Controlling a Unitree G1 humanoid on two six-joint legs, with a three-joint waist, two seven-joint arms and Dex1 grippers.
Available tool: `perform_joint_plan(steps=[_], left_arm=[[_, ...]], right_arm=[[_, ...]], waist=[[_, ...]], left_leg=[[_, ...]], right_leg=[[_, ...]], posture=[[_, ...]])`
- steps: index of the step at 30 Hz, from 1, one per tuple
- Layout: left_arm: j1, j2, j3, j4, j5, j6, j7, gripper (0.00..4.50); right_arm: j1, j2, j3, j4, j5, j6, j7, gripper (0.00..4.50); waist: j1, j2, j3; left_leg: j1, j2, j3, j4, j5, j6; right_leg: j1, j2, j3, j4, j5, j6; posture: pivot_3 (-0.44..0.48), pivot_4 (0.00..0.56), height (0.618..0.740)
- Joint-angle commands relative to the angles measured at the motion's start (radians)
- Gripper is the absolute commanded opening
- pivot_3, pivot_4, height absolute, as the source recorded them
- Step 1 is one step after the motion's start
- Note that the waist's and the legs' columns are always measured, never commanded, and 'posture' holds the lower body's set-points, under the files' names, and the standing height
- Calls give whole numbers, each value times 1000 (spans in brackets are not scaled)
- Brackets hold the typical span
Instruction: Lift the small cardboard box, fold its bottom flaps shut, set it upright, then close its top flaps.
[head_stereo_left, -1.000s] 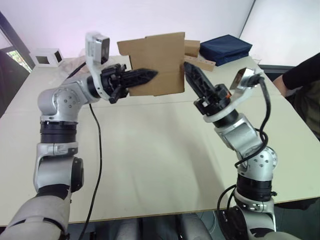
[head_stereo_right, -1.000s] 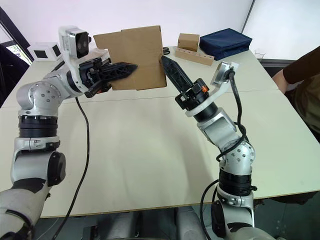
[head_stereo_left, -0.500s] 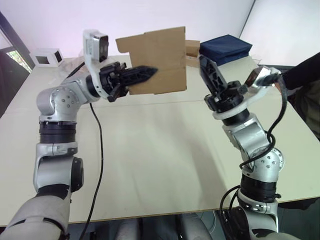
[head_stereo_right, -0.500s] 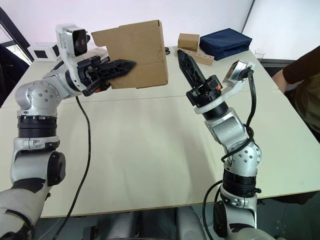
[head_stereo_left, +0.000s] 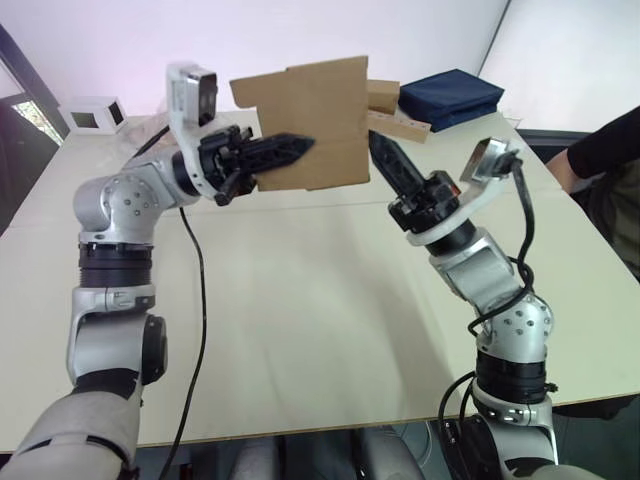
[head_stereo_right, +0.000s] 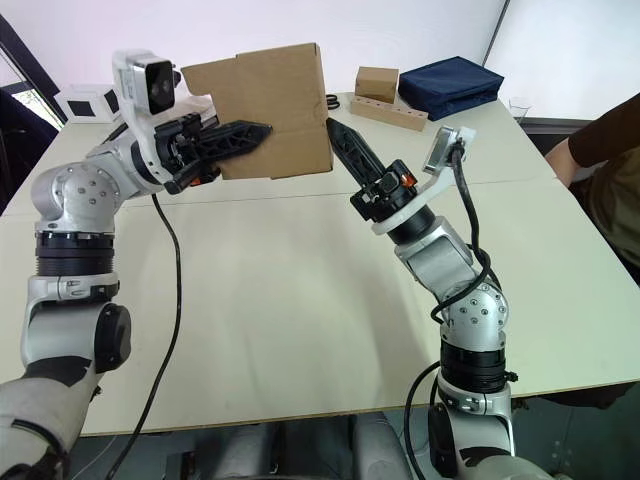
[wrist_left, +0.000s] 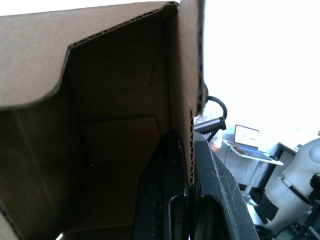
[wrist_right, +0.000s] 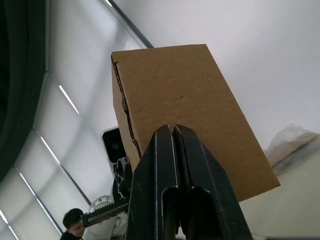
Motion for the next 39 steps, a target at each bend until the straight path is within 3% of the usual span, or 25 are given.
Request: perform_joint_plan(steps=[1, 6, 8, 15, 20, 29, 39], left_arm=[[-10, 4, -14, -39, 2, -1, 1, 0], [-2, 26, -43, -49, 49, -29, -1, 0], [25, 49, -95, -74, 132, -109, -10, 0], [48, 154, -190, -154, 249, -169, -44, 0], [37, 294, -362, -245, 404, -223, -139, 0], [-54, 381, -589, -382, 603, -174, -209, 0], [-134, 366, -841, -479, 783, -47, -249, 0]], right_arm=[[-10, -5, 52, -64, -7, 34, 31, 48], [18, -46, 11, -78, 0, 48, 23, 48], [55, -116, -6, -104, -19, 76, 35, 48], [226, -395, -75, -228, -10, 186, 99, 48], [317, -577, -108, -276, -39, 234, 191, 48], [382, -662, -36, -347, -154, 237, 251, 48], [365, -678, 82, -404, -309, 242, 259, 48]], waist=[[0, 0, 0], [2, 0, 0], [2, 0, 0], [4, 0, 0], [6, 0, 0], [32, -1, 1], [30, -1, 1]], left_leg=[[0, 0, 0, 0, 0, 0], [0, 0, 0, 0, 0, 1], [0, 0, 0, 0, 0, 1], [0, 0, 0, 0, -2, 4], [0, 0, 0, 0, -3, 5], [0, 0, 0, 0, -3, 5], [0, 0, 0, 1, -3, 6]], right_leg=[[0, 0, 0, 0, 0, 0], [0, 0, 0, 0, 0, 0], [0, 0, 0, 0, 0, 0], [0, 0, 0, -1, 0, 0], [1, 1, 0, -1, 0, 0], [1, 1, 0, -2, 0, 0], [2, 1, 0, -1, 0, 0]], posture=[[0, 150, 740], [0, 150, 740], [0, 150, 740], [0, 150, 740], [0, 150, 740], [0, 150, 740], [0, 150, 740]])
